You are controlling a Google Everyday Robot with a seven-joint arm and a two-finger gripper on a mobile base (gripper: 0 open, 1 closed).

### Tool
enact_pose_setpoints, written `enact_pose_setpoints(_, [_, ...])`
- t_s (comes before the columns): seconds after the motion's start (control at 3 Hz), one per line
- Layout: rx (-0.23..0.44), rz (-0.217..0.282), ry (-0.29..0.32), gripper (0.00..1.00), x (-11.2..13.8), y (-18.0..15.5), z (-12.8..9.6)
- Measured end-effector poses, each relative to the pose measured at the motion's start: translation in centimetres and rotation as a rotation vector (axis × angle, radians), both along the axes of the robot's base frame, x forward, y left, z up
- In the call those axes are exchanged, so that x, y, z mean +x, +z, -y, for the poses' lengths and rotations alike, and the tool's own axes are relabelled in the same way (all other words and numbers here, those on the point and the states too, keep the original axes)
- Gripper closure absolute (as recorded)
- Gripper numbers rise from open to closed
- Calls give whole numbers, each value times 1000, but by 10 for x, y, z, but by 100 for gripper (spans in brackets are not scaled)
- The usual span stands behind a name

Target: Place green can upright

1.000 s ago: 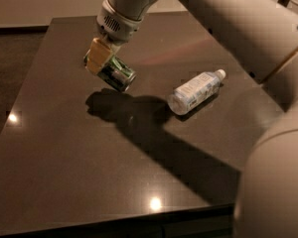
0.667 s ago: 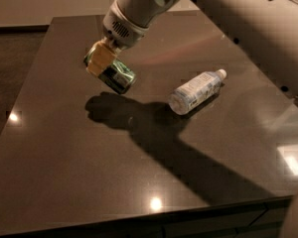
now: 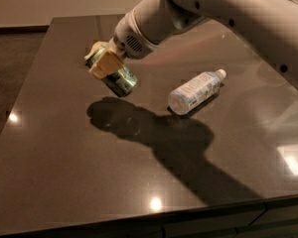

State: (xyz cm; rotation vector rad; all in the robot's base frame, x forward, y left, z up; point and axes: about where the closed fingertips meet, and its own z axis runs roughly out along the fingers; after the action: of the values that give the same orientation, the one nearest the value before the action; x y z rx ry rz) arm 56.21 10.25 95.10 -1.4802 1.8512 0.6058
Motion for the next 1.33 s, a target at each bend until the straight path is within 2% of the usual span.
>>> enact_pose_setpoints(0.33, [0, 0, 0, 100, 0, 0, 0])
enact_pose_setpoints(0.67, [33, -3, 15, 100, -8, -4, -3])
enact_pose_setpoints(1.0, [121, -10, 37, 100, -20, -13, -10])
enact_pose_setpoints(1.33, [243, -1, 63, 100, -34, -22, -18])
